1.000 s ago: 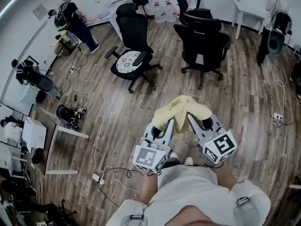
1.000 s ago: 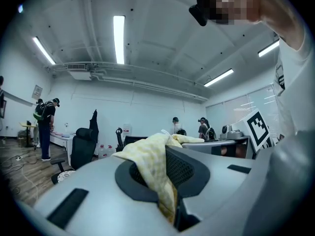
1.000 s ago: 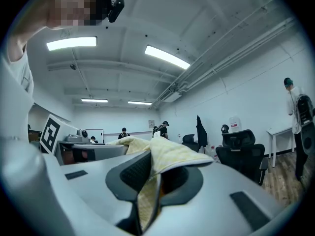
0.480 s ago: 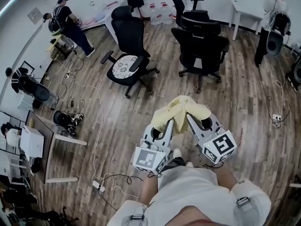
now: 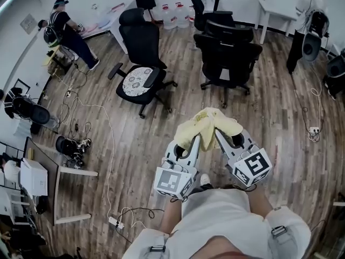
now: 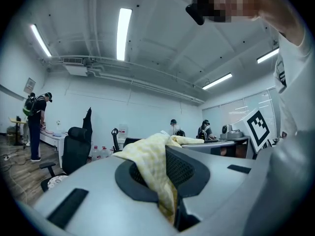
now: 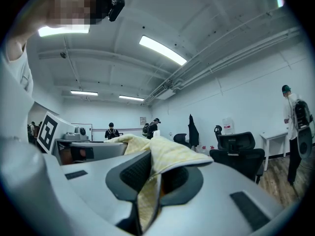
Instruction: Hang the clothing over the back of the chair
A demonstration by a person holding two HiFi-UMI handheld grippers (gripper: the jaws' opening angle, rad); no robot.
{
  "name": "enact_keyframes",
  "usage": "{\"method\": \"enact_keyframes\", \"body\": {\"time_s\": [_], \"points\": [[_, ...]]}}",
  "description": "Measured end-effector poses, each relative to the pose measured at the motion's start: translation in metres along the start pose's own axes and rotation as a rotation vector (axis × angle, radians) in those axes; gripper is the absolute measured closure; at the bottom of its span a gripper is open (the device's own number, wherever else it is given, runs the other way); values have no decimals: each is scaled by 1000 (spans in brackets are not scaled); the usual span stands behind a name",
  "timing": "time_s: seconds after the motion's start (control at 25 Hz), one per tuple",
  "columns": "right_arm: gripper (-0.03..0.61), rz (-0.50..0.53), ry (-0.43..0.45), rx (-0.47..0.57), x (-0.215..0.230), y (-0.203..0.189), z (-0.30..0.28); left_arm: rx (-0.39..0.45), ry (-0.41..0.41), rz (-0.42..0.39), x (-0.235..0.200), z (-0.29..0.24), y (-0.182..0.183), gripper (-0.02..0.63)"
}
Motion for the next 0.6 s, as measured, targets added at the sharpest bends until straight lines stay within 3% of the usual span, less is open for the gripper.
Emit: {"method": "enact_keyframes", "body": {"time_s": [0.6], "points": [[515, 8, -51, 0, 17, 6, -42, 14, -39, 14, -41, -30, -11, 569]]}}
Point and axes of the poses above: the fingertips, and each gripper's own axes: z backward along the fingers, x to its right, y out of its top, the point moved 5 cm from there along z, backward along the fingers, and after that the axes turned 15 degrees about -z, right-handed, at the moved point
